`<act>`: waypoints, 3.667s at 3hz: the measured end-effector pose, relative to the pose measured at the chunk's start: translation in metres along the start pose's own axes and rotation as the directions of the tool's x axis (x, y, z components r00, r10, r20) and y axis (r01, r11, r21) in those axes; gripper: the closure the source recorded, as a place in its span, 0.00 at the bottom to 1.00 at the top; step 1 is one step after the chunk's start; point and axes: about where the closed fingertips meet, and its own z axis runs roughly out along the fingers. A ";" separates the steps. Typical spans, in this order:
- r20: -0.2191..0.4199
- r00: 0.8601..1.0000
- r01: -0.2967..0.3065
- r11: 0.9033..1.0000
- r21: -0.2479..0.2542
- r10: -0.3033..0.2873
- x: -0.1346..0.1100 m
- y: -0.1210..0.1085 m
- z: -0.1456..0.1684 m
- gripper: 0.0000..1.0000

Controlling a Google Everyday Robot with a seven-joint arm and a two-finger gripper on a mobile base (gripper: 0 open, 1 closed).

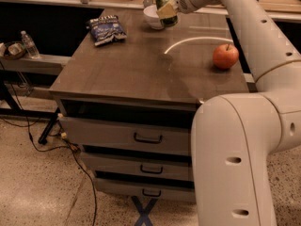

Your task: Move green can near white bowl

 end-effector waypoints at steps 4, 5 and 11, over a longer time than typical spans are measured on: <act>0.013 0.976 -0.218 0.971 0.094 0.218 0.060 -0.040 0.050 0.51; 0.012 0.975 -0.220 0.968 0.120 0.221 0.065 -0.050 0.046 0.27; 0.420 0.905 -0.228 0.908 0.351 0.065 -0.051 -0.154 -0.266 0.00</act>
Offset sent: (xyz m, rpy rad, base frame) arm 0.0481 -0.0337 -0.0538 0.1459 0.0961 -0.1823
